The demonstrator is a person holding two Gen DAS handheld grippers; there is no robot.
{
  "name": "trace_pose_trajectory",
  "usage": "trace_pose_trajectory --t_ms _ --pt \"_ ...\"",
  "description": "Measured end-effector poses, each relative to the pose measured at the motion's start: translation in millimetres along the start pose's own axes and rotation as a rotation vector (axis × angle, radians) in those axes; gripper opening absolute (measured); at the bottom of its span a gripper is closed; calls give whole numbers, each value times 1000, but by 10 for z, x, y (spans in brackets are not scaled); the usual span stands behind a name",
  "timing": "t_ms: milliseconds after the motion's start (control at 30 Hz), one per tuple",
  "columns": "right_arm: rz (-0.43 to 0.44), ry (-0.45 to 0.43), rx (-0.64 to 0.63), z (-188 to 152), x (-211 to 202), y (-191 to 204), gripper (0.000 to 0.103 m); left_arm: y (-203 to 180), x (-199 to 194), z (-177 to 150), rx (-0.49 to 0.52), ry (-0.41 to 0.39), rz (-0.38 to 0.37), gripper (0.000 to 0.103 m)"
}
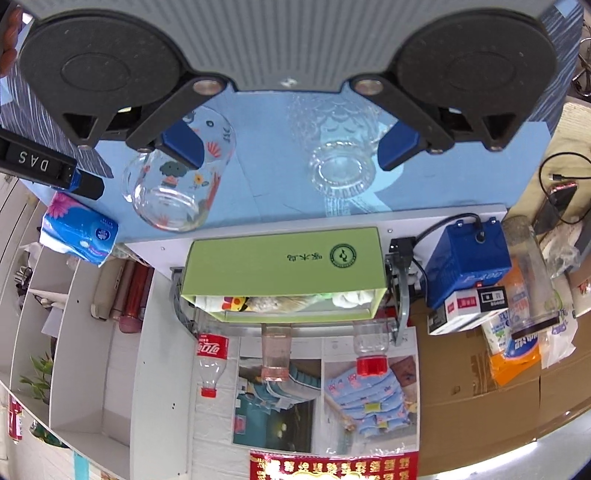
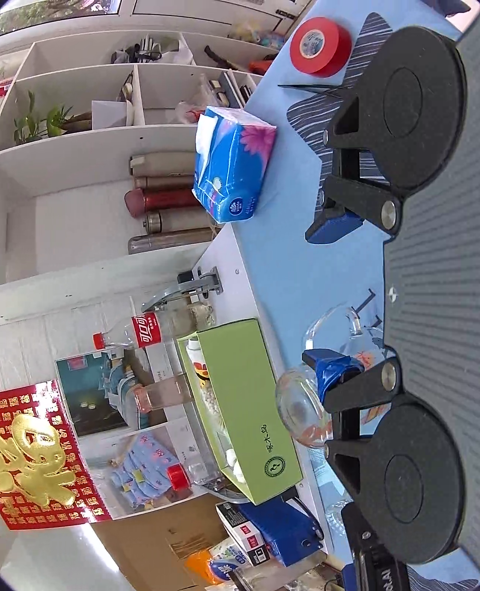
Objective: Organize soft objects
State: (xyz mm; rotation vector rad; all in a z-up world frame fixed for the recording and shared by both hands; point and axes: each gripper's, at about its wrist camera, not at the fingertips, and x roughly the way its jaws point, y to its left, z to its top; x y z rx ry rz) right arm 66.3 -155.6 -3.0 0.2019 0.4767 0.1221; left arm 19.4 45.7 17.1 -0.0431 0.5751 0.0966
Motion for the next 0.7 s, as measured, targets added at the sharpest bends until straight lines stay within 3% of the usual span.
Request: trace_pose_trajectory --t_ms 200,333,700 --pt "31 55 -12 -73 -43 18 49 -4 20 -114 2 18 22 99" --pt "-22 109 -134 -128 -77 155 49 -54 15 -146 23 12 52 99" --pt "13 84 -169 -175 -204 201 49 -116 -139 -172 26 -50 -2 99"
